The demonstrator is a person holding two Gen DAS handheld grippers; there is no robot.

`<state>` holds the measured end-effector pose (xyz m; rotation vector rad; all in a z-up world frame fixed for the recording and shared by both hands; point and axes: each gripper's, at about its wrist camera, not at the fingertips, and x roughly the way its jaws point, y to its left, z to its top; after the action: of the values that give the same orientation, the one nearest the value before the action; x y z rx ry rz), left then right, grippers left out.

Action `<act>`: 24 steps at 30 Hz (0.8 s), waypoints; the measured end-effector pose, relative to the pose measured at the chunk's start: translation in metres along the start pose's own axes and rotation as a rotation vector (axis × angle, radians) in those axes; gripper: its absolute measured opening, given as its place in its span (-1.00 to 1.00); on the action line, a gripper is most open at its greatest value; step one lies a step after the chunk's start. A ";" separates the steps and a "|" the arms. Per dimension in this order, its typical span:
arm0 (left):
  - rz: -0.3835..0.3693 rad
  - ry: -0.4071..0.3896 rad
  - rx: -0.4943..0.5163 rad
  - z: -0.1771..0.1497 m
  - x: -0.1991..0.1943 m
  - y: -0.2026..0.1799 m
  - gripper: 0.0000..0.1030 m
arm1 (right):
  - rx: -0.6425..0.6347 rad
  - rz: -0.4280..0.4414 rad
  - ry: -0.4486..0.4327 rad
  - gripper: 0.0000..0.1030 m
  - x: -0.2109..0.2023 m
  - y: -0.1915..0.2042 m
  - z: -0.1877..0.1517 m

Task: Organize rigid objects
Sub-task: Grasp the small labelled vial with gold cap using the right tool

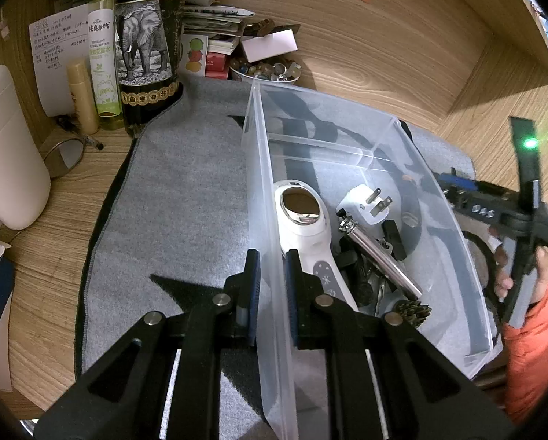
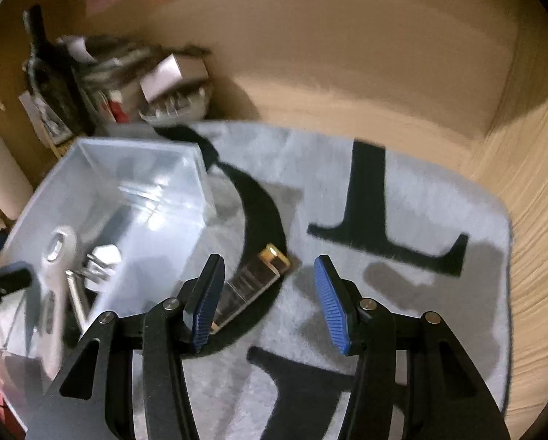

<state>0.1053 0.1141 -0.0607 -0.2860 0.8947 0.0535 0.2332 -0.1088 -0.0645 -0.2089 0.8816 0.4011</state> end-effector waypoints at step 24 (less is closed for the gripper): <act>-0.001 0.000 0.001 0.000 0.000 0.001 -0.75 | -0.075 -0.025 0.030 -0.80 0.016 0.010 -0.018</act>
<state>0.1057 0.1147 -0.0610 -0.2857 0.8944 0.0519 0.2251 -0.1023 -0.0883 -0.2956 0.8938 0.4095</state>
